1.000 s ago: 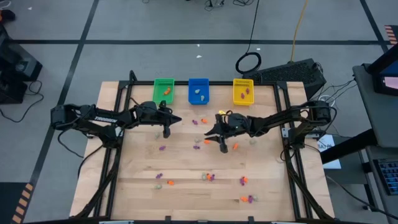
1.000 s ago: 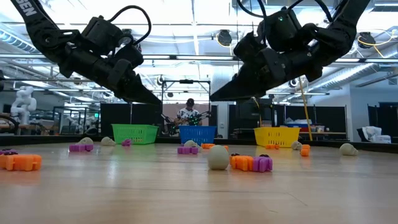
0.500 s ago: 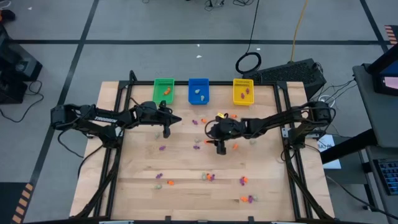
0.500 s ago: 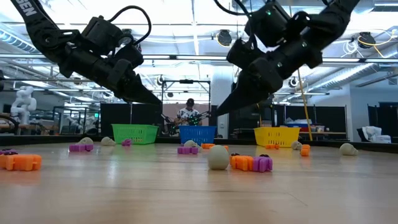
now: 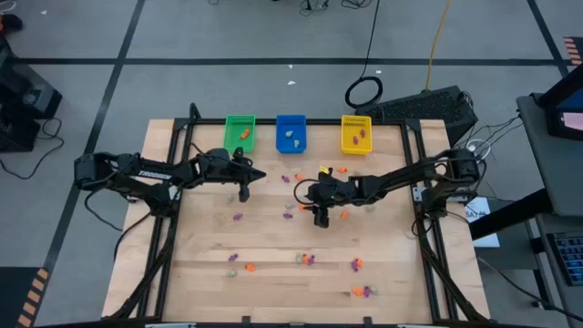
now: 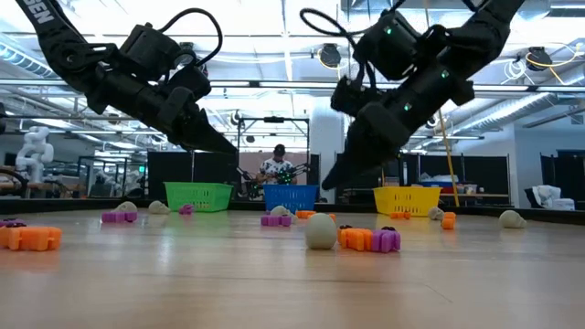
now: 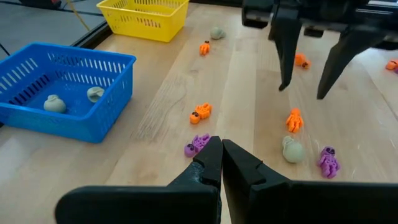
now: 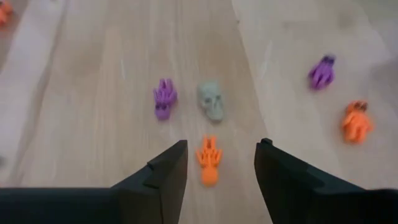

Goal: Sort Halloween decoration
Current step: Put the orange skeleton toy into the green bin

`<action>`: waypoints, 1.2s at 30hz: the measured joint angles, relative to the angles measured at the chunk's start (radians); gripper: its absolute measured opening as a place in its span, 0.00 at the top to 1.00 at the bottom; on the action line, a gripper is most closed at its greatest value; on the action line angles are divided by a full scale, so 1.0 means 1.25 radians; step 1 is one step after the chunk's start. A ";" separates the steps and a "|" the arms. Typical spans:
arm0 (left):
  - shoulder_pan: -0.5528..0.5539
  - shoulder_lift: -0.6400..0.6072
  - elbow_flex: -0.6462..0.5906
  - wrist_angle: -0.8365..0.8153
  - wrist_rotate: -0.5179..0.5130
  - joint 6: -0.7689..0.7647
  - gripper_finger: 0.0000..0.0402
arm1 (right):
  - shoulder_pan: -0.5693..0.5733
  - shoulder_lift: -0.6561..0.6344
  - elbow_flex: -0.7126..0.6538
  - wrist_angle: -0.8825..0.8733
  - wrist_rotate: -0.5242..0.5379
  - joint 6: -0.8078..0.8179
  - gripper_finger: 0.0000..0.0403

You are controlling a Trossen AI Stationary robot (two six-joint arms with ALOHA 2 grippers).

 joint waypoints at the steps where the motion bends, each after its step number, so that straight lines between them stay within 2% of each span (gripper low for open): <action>1: 0.000 0.000 0.000 0.000 0.000 0.000 0.97 | 0.000 0.010 0.000 0.001 0.000 0.011 0.57; 11: 0.000 0.000 0.000 0.000 0.000 0.000 0.97 | 0.000 0.081 0.001 0.008 0.001 0.082 0.60; 18: 0.000 0.000 0.000 0.000 0.000 0.000 0.97 | 0.000 0.099 0.016 0.010 -0.005 0.073 0.77; 21: 0.000 0.000 0.000 0.000 0.000 0.000 0.97 | -0.002 0.099 0.021 0.006 -0.038 0.054 0.85; 27: 0.000 0.000 0.000 0.000 0.000 0.000 0.97 | -0.001 0.099 0.021 0.001 -0.041 0.049 0.95; 36: 0.000 0.000 0.000 0.000 0.000 0.000 0.97 | 0.001 0.096 0.044 -0.009 -0.044 0.003 0.96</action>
